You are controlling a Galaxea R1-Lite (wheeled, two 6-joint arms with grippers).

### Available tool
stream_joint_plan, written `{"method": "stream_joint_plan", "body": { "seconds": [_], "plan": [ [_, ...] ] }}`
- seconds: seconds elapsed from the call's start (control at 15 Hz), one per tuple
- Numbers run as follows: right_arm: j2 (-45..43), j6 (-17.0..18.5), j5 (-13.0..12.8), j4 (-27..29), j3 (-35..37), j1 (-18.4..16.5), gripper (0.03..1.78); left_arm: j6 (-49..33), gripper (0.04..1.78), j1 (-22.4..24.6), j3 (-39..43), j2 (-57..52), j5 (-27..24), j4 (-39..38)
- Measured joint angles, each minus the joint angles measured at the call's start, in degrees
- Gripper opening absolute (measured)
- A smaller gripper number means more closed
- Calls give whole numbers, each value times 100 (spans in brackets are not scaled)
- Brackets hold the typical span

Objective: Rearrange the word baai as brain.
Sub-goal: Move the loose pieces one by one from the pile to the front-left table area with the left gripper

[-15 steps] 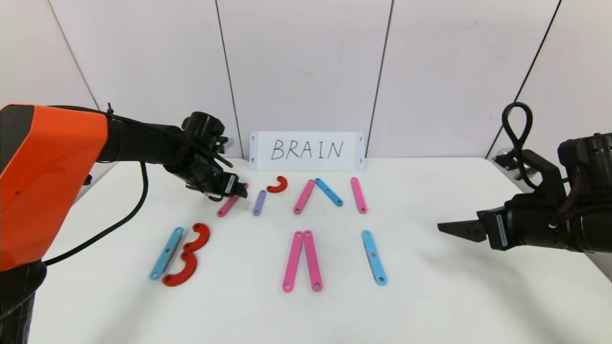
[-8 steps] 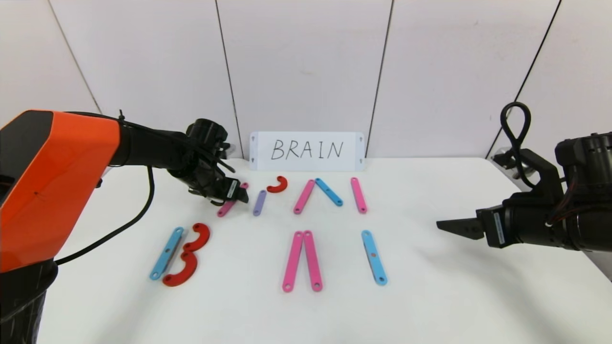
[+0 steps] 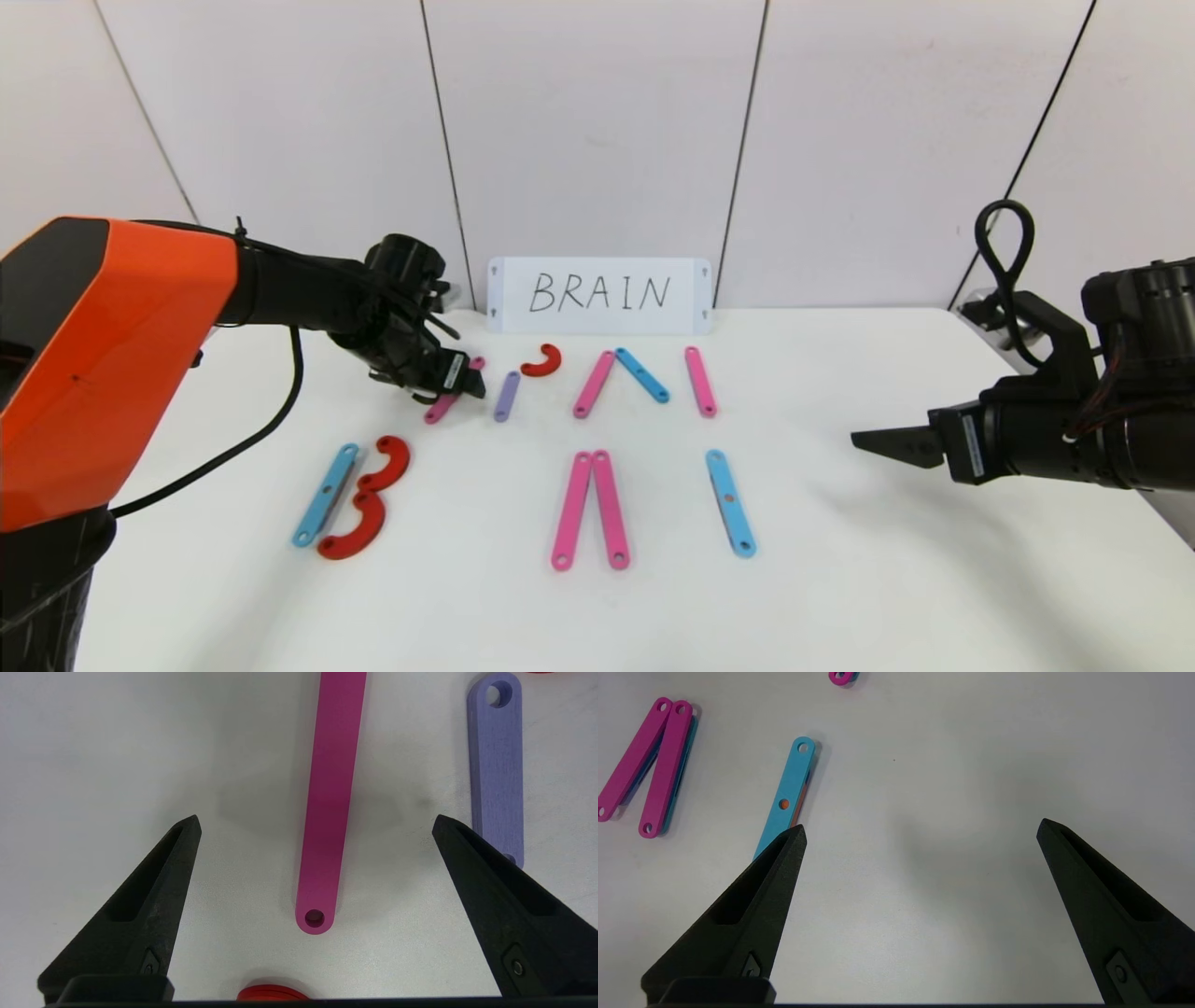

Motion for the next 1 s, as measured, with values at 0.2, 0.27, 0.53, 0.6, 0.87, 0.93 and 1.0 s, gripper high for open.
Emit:
{"method": "stream_joint_plan", "body": {
  "seconds": [0.2, 0.27, 0.53, 0.6, 0.87, 0.93, 1.0],
  "plan": [
    [0, -16, 2, 0, 13, 1, 173, 0, 173, 1, -6, 41, 2, -9],
    [0, -16, 2, -1, 21, 1, 173, 6, 173, 1, -20, 55, 4, -12],
    [-9, -24, 11, -6, 30, 0, 173, 34, 173, -2, -102, 133, 4, -6],
    [-12, -24, 16, -6, 33, 0, 173, 43, 173, -5, -107, 151, 4, -6],
    [-17, -27, 13, -4, 33, 0, 173, 28, 172, -10, -116, 176, 11, 27],
    [-17, -24, 13, 0, 40, 0, 173, 30, 169, -10, -116, 177, 9, 16],
    [-20, -27, 13, -1, 40, 0, 173, 34, 162, -5, -116, 177, 6, 18]
  ]
}}
